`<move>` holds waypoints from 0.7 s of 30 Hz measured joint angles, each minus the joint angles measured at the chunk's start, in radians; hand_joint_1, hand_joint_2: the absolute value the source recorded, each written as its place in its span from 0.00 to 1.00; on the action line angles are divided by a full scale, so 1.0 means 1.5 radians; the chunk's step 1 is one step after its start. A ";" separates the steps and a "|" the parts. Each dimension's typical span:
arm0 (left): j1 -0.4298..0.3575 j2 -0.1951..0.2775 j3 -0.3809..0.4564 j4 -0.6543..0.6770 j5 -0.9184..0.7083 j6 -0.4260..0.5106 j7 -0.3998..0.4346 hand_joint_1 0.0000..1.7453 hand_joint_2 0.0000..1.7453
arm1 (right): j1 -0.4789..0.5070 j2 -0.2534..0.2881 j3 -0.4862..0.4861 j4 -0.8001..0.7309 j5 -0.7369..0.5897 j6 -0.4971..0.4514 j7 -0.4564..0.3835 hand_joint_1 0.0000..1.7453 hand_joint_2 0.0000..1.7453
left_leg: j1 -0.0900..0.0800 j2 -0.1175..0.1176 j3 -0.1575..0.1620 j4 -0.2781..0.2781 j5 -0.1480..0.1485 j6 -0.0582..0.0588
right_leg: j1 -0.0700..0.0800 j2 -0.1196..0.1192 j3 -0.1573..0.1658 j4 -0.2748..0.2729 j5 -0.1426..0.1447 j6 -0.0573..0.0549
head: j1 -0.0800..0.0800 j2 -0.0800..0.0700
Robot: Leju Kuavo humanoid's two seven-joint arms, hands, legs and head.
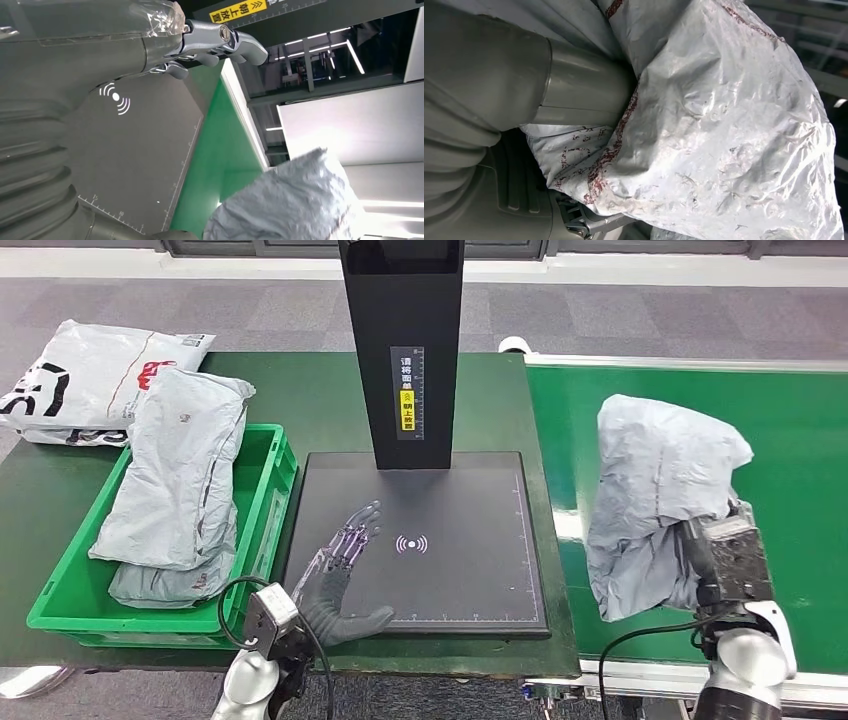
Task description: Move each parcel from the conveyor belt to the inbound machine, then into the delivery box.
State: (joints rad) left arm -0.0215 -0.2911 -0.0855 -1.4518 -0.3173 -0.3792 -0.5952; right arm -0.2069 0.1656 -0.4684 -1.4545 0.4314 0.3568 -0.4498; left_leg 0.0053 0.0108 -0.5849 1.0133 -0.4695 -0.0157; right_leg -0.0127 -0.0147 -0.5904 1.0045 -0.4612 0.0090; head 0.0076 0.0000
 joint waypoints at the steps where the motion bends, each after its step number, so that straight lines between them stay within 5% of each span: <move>1: -0.001 0.000 0.000 0.002 0.000 0.000 0.001 0.00 1.00 | -0.005 0.007 0.016 0.000 0.016 -0.013 0.008 1.00 1.00 | 0.000 0.000 0.000 0.000 0.000 0.000 | 0.000 0.000 0.000 0.000 0.000 0.000 | 0.000 0.000; 9: -0.006 -0.002 0.000 0.037 0.002 0.005 0.002 0.00 1.00 | -0.081 0.045 0.177 0.089 0.041 -0.093 0.029 1.00 1.00 | 0.000 0.001 0.001 0.000 0.002 -0.001 | 0.001 0.001 0.000 0.000 0.000 0.000 | 0.000 0.000; 21: -0.011 -0.002 -0.005 0.065 0.008 0.007 -0.004 0.00 1.00 | -0.199 0.091 0.293 0.295 0.014 -0.100 0.044 1.00 1.00 | 0.000 0.001 0.001 0.000 0.001 -0.001 | 0.001 0.002 0.000 0.000 0.000 0.000 | 0.000 0.000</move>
State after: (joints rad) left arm -0.0375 -0.2948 -0.0935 -1.3536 -0.3055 -0.3682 -0.6009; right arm -0.5052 0.3021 -0.0292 -1.0115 0.4516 0.2067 -0.3845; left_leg 0.0060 0.0130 -0.5833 1.0134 -0.4673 -0.0169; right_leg -0.0119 -0.0123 -0.5907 1.0053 -0.4605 0.0084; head 0.0077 0.0000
